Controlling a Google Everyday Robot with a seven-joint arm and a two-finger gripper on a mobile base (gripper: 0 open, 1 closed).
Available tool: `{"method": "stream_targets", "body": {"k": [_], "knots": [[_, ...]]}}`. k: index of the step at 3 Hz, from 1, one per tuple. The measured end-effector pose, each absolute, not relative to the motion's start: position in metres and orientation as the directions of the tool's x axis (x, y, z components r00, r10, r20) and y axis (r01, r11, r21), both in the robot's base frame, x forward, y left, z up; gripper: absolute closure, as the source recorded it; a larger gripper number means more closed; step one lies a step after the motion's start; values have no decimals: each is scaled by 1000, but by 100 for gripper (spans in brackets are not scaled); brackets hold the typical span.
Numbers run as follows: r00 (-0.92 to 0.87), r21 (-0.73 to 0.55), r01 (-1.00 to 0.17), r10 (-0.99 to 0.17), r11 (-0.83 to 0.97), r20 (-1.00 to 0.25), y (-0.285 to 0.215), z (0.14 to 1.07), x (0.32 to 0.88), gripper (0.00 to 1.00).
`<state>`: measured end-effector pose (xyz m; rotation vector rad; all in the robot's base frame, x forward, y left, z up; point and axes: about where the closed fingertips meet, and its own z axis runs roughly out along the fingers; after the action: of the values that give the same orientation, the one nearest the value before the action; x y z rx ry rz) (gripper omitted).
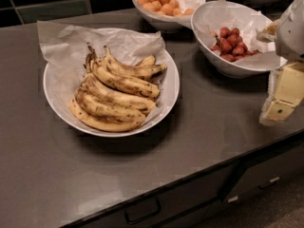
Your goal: Pick banana from white bowl
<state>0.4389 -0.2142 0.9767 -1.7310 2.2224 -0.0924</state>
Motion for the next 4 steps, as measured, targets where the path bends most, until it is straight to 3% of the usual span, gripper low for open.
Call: {"method": "stream_targets", "body": {"k": [1, 2, 4], "knots": [[-213, -245, -933, -954, 263, -211, -214, 977, 439, 0], [-142, -254, -941, -941, 224, -306, -192, 987, 445, 0], [51, -235, -964, -777, 127, -628, -88, 1023, 475, 0]]}}
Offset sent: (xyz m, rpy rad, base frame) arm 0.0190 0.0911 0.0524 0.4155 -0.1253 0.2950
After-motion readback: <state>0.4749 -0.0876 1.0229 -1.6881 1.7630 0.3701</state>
